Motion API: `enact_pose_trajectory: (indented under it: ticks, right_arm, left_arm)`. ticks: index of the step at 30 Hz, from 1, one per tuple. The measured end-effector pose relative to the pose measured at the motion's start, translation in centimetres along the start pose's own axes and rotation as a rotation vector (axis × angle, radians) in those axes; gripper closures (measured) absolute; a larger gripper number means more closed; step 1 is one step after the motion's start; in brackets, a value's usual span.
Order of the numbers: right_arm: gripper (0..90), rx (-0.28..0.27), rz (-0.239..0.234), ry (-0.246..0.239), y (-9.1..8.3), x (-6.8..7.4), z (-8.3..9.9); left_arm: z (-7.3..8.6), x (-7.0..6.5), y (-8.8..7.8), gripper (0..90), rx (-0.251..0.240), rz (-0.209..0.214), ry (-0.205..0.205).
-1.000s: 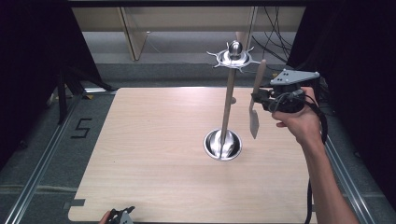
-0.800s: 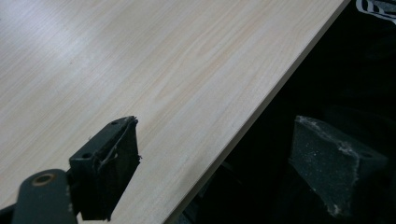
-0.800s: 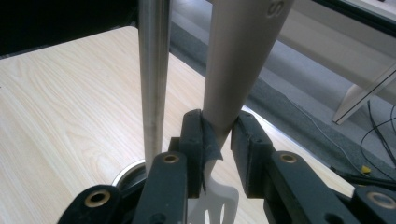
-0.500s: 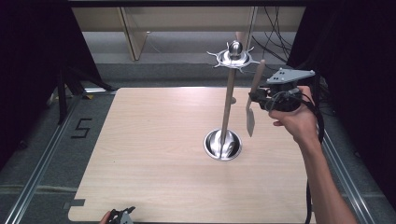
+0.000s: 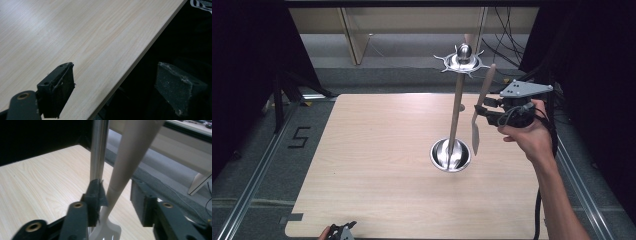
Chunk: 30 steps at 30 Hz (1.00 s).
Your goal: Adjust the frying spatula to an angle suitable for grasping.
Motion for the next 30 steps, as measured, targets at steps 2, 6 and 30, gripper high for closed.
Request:
enact_pose_trajectory:
  ticks: [2, 6, 30]
  right_arm:
    - [55.8, -0.007, -0.017, 0.017, -0.3, -0.1, 0.4]
    - [47.5, -0.024, -0.028, 0.063, -1.0, 0.1, 1.5]
    - [38.4, -0.056, -0.065, 0.16, -1.5, 0.8, 8.2]
  left_arm:
    - [0.0, 0.0, 0.0, 14.8, 0.001, 0.0, -0.001]
    - [0.0, 0.0, 0.2, 14.9, -0.006, -0.018, -0.012]
    - [0.0, 0.1, 0.1, 14.9, -0.007, -0.012, -0.02]
Point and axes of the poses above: each handheld gripper's, and its own axes: y roughly forward along the jaws, z roughly out of its underside, x roughly to its left, the point moved 3 cm from there along y, roughly forward along the jaws, and after that the axes turned 4 degrees about y, right-handed, at the moved point
